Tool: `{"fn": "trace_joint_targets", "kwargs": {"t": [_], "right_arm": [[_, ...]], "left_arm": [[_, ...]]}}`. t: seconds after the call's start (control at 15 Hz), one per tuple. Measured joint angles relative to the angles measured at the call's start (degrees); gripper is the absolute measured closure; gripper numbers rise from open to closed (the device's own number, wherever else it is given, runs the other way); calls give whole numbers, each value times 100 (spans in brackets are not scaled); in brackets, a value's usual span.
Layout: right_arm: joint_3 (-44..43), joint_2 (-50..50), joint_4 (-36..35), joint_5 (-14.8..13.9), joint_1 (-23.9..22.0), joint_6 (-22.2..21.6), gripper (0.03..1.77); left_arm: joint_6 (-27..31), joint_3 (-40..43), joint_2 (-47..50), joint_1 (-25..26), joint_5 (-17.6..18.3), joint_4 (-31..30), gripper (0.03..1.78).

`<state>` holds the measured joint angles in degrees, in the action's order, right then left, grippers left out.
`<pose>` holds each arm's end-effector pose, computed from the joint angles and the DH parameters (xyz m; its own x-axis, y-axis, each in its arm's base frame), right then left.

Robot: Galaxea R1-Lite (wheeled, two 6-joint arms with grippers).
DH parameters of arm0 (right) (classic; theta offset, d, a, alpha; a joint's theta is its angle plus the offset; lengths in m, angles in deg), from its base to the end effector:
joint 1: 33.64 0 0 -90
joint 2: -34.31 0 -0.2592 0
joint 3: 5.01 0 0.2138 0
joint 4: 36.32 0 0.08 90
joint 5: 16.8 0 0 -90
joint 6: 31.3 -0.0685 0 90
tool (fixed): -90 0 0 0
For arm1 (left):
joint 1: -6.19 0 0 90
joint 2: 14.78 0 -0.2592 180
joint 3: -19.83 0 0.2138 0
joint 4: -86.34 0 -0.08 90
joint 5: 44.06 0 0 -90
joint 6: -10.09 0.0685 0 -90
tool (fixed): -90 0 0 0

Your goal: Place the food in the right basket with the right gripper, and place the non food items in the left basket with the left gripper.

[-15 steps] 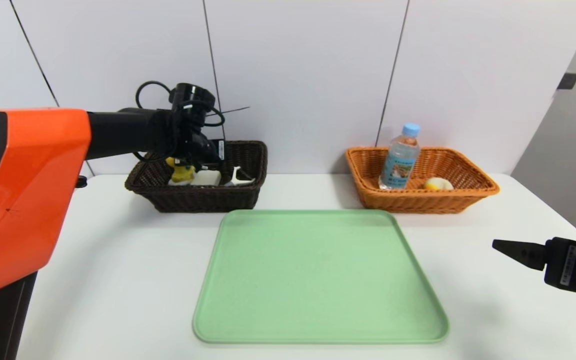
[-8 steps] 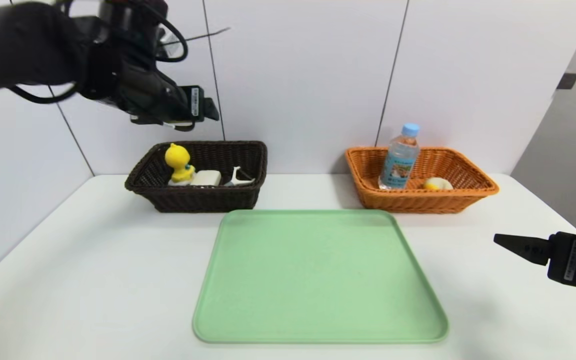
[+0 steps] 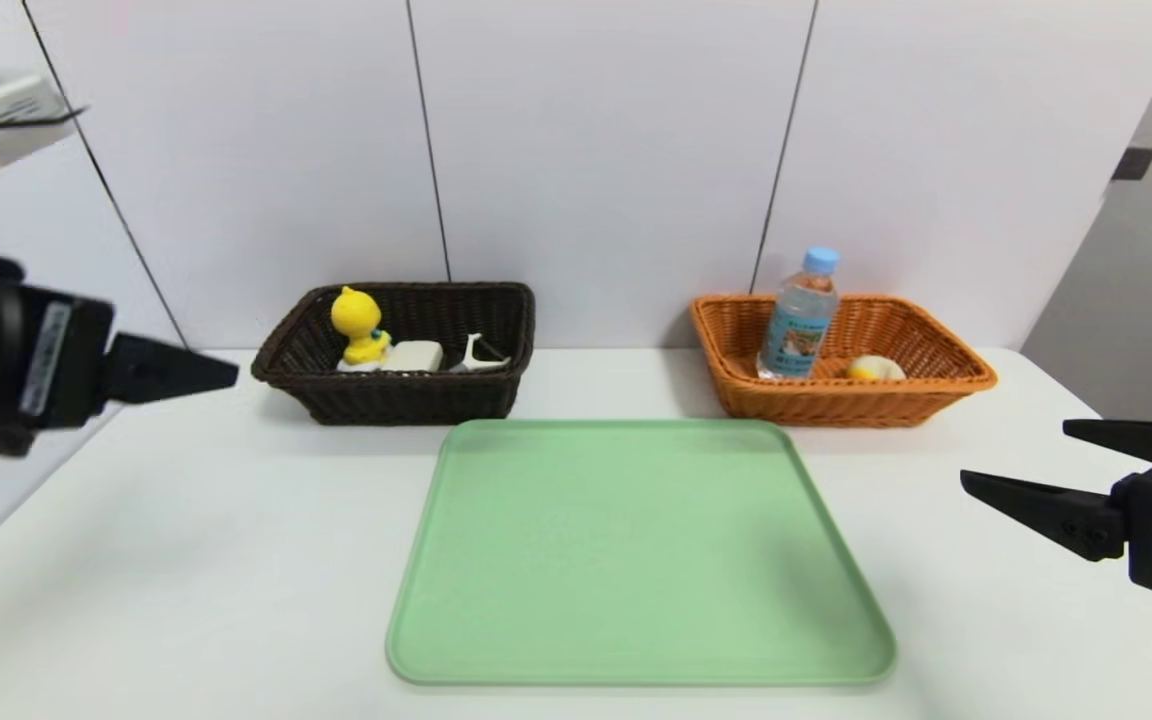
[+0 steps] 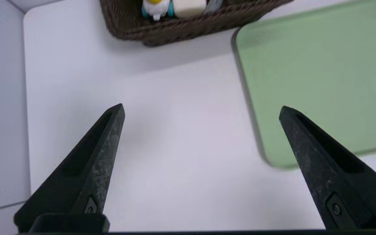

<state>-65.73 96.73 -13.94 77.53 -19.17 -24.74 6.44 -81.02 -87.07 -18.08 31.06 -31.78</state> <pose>0.2205 0.0623 0.1629 0.8626 0.3006 -0.4068 -0.3590 0.9304 -0.0737 0.2179 -0.0790 0.2688 0.8418 -0.0979 -0.5309 0.1693 0.9817 0.0876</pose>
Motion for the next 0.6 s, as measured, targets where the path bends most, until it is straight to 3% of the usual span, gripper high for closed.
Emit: {"fn": "trace_joint_targets", "kwargs": {"t": [0.27, 0.6], "right_arm": [[-91, -152, 5, 11, 118, 51, 10], [568, -1012, 20, -210, -188, 5, 10]], "left_arm": [[127, 1959, 1924, 553, -305, -588, 14], [110, 3407, 3847, 1738, -247, -719, 12]]}}
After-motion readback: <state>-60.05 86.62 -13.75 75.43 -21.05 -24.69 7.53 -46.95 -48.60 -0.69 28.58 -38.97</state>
